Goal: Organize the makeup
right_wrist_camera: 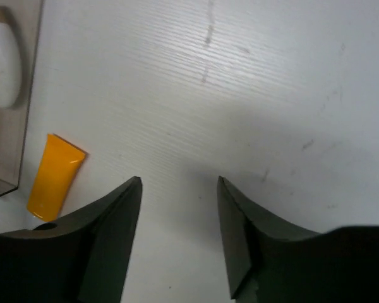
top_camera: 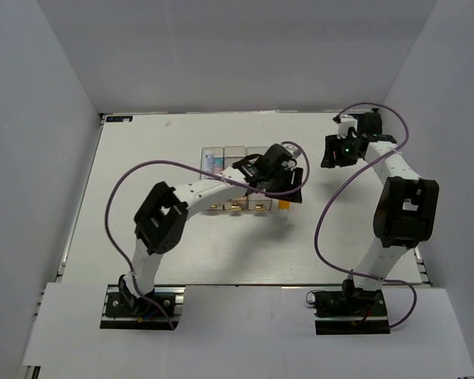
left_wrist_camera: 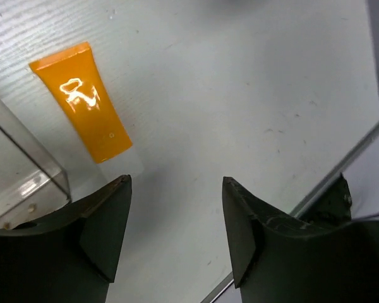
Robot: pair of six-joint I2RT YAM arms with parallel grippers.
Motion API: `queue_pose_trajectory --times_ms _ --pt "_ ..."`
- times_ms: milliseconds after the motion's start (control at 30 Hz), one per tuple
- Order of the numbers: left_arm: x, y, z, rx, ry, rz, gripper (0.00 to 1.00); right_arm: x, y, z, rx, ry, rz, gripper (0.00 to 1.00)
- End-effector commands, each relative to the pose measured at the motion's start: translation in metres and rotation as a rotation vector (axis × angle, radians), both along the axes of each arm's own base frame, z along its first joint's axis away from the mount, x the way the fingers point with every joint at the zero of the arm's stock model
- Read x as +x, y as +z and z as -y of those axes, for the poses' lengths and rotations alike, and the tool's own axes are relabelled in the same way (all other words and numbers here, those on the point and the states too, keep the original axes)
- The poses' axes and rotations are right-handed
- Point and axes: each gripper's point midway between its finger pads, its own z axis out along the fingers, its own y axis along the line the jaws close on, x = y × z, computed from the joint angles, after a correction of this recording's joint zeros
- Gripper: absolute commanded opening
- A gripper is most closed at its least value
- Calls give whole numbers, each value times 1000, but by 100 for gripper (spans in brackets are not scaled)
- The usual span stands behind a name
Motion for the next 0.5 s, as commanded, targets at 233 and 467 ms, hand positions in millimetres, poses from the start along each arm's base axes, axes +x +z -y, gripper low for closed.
queue_pose_trajectory --times_ms 233,467 --pt "20 -54 -7 321 159 -5 78 -12 25 24 175 -129 58 68" --pt "34 -67 -10 378 183 39 80 -21 29 23 197 -111 87 68"
